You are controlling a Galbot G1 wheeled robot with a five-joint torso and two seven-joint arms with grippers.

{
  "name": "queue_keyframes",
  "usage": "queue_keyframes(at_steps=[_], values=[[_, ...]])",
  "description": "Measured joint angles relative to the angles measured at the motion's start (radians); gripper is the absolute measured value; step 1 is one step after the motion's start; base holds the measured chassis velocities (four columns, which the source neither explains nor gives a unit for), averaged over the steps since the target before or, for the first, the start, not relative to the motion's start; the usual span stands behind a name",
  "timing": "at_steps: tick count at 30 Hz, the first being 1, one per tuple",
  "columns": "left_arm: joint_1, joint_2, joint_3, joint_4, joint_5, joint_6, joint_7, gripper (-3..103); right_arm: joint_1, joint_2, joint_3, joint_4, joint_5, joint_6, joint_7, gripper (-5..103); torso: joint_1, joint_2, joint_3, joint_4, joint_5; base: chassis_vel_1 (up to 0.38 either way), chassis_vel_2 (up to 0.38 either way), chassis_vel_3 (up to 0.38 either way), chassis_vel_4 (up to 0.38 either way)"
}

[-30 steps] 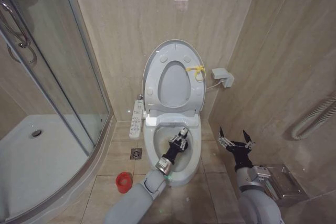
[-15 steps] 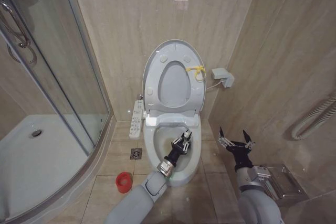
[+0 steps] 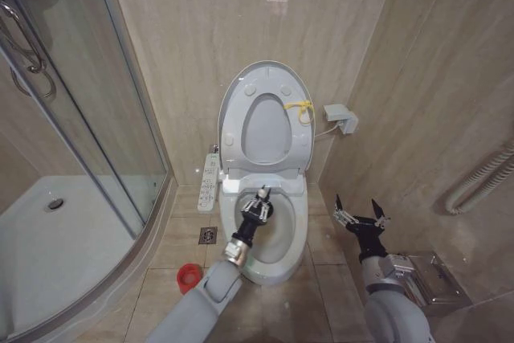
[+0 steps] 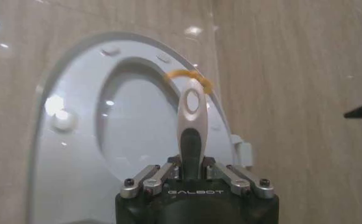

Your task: Open the toilet lid, clean the toilet bowl with a toilet brush, close the toilet lid, and flush.

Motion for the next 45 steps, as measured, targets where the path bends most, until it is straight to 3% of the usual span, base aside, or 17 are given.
queue_keyframes(at_steps=[4, 13, 18, 25, 36, 45], values=[[0.062, 0.039, -0.043, -0.084, 0.01, 0.01, -0.009, 19, 0.0, 0.0, 0.0, 0.0, 0.0, 0.0, 0.0, 100, 0.0, 0.0, 0.0, 0.0, 0.0, 0.0, 0.0, 0.0, 0.0], [0.285, 0.159, -0.138, -0.403, 0.051, 0.036, -0.058, 19, 0.0, 0.0, 0.0, 0.0, 0.0, 0.0, 0.0, 100, 0.0, 0.0, 0.0, -0.0001, 0.0, 0.0, 0.0, 0.0, 0.0], [0.375, 0.208, -0.197, -0.507, 0.086, 0.079, -0.109, 19, 0.0, 0.0, 0.0, 0.0, 0.0, 0.0, 0.0, 100, 0.0, 0.0, 0.0, -0.0001, 0.0001, 0.0, 0.0, 0.0, 0.0], [0.472, 0.266, -0.272, -0.584, 0.096, 0.093, -0.143, 19, 0.0, 0.0, 0.0, 0.0, 0.0, 0.0, 0.0, 100, 0.0, 0.0, 0.0, -0.0001, 0.0002, 0.0, 0.0, 0.0, 0.0], [0.661, 0.216, -0.483, -0.631, 0.108, 0.072, -0.176, 19, 0.0, 0.0, 0.0, 0.0, 0.0, 0.0, 0.0, 100, 0.0, 0.0, 0.0, 0.0001, 0.0002, 0.0, 0.0, 0.0, 0.0], [0.711, 0.178, -0.56, -0.586, 0.1, 0.036, -0.196, 19, 0.0, 0.0, 0.0, 0.0, 0.0, 0.0, 0.0, 100, 0.0, 0.0, 0.0, -0.0001, 0.0002, 0.0, 0.0, 0.0, 0.0]])
